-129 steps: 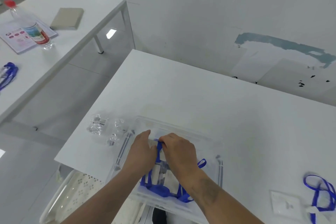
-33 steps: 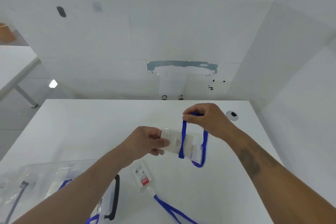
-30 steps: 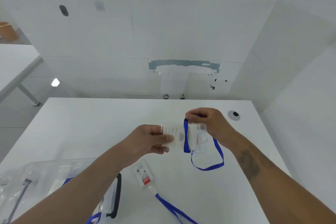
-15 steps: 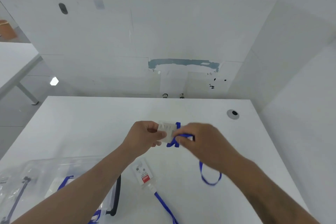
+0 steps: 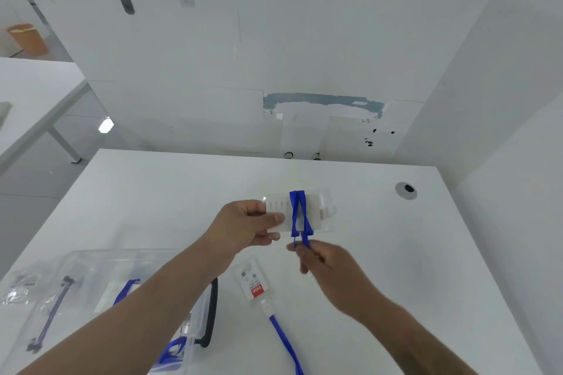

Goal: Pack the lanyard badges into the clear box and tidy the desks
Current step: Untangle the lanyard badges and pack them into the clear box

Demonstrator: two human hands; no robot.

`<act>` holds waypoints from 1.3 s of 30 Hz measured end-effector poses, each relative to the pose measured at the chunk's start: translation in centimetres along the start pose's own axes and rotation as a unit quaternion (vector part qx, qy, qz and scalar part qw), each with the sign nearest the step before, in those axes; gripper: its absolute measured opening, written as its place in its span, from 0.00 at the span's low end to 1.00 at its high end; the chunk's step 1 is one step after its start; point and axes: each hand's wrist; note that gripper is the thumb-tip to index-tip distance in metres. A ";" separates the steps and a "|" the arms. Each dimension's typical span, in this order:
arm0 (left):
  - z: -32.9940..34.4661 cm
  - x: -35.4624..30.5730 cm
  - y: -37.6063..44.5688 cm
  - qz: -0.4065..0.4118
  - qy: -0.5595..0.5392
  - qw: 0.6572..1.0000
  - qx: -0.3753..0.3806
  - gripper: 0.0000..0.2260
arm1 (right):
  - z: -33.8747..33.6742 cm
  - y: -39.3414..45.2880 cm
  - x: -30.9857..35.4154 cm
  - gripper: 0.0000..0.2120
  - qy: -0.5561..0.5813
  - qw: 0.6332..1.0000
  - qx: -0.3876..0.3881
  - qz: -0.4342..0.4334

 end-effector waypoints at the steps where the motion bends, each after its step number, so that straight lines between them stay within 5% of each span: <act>1: -0.3 0.3 0.1 -0.003 0.017 1.000 -0.022 0.06 | 0.8 -0.8 0.4 0.10 -0.043 0.999 0.019 -0.009; 8: -3.6 2.7 -0.6 -0.017 0.167 0.986 -0.016 0.03 | -1.0 -0.4 4.8 0.14 -0.322 0.943 -0.021 -0.079; 14: -7.8 4.0 -2.8 -0.054 0.133 0.990 -0.005 0.02 | 1.1 4.5 5.3 0.06 -0.123 0.989 -0.034 -0.073; 24: -16.9 8.4 -6.8 -0.115 0.126 0.983 -0.066 0.04 | 12.6 7.8 9.1 0.05 -0.168 0.978 0.064 -0.103; 32: -21.5 15.4 -7.1 -0.210 0.250 0.944 -0.052 0.11 | 21.2 9.0 9.0 0.10 -0.415 0.884 0.170 -0.133; 39: -21.0 18.2 -5.5 -0.195 0.432 0.880 -0.041 0.14 | 25.2 9.3 7.1 0.11 -0.549 0.803 0.218 -0.080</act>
Point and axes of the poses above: each hand's wrist, its own y-axis towards the middle knuckle, its own z-axis out of the palm, x = y × z, and after that the axes turned 5 degrees about x, right-handed
